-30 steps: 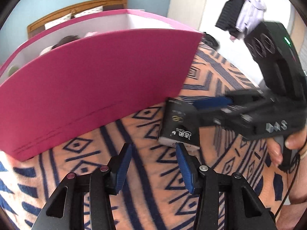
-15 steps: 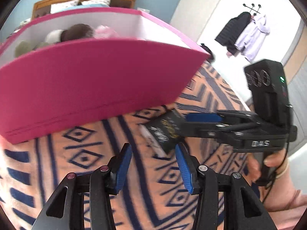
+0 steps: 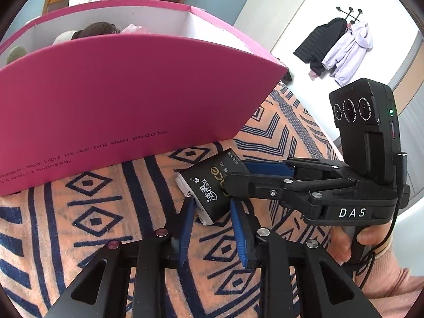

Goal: Organize objects
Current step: 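Grasp the black Face tissue pack with the left gripper and lift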

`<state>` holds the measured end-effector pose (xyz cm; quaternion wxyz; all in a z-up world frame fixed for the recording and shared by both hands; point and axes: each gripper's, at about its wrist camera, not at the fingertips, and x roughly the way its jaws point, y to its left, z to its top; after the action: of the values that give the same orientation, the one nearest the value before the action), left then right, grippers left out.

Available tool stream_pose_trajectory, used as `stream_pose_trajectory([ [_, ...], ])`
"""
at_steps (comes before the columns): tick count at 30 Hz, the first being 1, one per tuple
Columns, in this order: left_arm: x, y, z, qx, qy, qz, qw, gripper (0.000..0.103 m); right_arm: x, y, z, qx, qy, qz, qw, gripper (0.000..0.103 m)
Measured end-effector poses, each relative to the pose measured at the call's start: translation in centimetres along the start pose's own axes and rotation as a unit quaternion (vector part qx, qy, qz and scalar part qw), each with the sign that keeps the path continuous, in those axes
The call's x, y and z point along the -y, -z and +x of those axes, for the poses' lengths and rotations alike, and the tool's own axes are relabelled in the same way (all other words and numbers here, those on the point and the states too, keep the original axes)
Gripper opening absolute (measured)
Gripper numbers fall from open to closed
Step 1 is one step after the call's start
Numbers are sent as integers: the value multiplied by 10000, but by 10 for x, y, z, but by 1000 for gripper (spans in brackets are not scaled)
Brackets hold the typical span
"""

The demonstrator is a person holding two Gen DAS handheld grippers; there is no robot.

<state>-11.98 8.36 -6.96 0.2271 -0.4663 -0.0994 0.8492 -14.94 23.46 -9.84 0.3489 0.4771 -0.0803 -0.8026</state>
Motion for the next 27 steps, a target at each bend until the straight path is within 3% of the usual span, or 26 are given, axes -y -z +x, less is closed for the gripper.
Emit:
stream_pose_trajectory([
  [27, 14, 8, -54, 584, -88, 372, 9976, 26, -42, 10, -38, 655, -76, -207, 9976, 41],
])
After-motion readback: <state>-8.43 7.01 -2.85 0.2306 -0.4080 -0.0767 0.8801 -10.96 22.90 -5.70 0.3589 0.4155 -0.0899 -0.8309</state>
